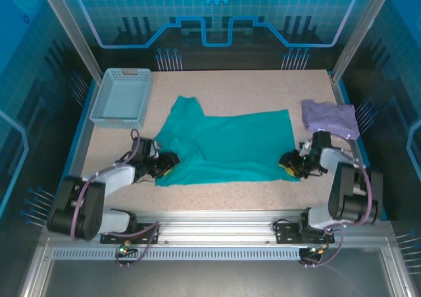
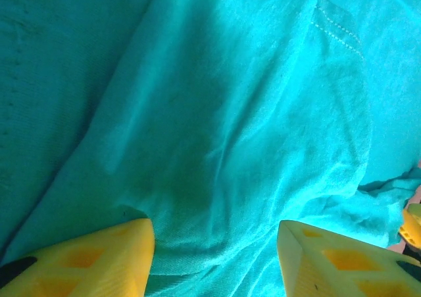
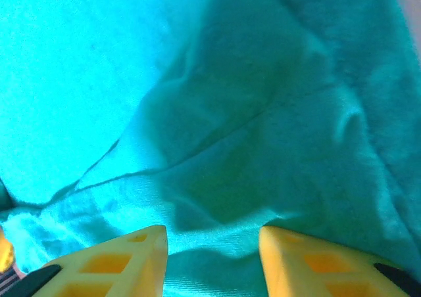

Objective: Fold the inside-out t-shirt

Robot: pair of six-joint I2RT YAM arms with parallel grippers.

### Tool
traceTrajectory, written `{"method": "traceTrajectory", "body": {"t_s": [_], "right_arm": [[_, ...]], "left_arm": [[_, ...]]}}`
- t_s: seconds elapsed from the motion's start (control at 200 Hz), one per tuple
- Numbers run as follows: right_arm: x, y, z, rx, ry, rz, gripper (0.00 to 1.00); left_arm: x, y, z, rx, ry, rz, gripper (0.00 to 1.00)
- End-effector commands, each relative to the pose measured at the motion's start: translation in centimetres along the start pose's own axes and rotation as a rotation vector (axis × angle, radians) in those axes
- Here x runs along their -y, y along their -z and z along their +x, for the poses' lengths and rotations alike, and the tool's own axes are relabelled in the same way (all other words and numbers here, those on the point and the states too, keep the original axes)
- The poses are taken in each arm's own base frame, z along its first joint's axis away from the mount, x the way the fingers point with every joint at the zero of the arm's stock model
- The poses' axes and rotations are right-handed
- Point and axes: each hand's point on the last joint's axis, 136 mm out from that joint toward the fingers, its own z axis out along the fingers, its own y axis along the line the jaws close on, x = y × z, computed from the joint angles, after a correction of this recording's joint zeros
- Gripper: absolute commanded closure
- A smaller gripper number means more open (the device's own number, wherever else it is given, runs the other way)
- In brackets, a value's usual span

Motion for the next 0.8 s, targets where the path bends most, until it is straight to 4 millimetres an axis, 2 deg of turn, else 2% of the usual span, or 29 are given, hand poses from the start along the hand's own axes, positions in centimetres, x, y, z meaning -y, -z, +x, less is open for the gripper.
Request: {"method": "traceTrajectory", "body": {"t_s": [0.0, 0.08, 0.165, 0.265, 0.345, 0.36, 0.425, 0.525, 0.62, 0.795], "right_arm": [[2.5, 1.3, 4.0, -0.013, -0.143, 0.107, 0.56], [2.0, 3.7, 1.9, 0.158, -0.075, 0.152, 0.54], [-0.8, 5.8, -1.3, 0.316, 0.052, 0.154, 0.51], [-4.8, 6.4, -5.2, 0.380, 0.185, 0.148, 0.47], [-6.0, 6.3, -9.2, 0.408, 0.214, 0.207, 0.46], [-5.7, 5.8, -9.7, 0.399, 0.215, 0.226, 0.45], [-7.0, 5.5, -12.9, 0.412, 0.238, 0.249, 0.45], [-7.4, 3.8, -16.4, 0.364, 0.248, 0.315, 0.45], [-7.5, 1.6, -18.6, 0.287, 0.250, 0.343, 0.46], [-7.0, -1.6, -21.0, 0.193, 0.242, 0.398, 0.50]], "left_arm": [[-4.1, 1.3, 4.5, -0.088, 0.108, -0.127, 0.45], [-2.2, 2.8, 2.6, 0.012, 0.053, -0.089, 0.44], [0.7, 4.0, -1.4, 0.161, -0.039, -0.052, 0.42], [4.3, 4.1, -6.3, 0.257, -0.121, -0.047, 0.39], [6.6, 3.0, -9.7, 0.280, -0.140, -0.042, 0.37], [7.1, 2.8, -10.3, 0.282, -0.141, -0.037, 0.36], [8.5, 1.8, -12.2, 0.280, -0.144, -0.019, 0.36], [10.0, 0.6, -14.3, 0.271, -0.169, -0.007, 0.35], [10.6, -0.4, -15.5, 0.261, -0.185, -0.011, 0.34], [10.7, -1.8, -17.3, 0.254, -0.201, -0.037, 0.34]]}}
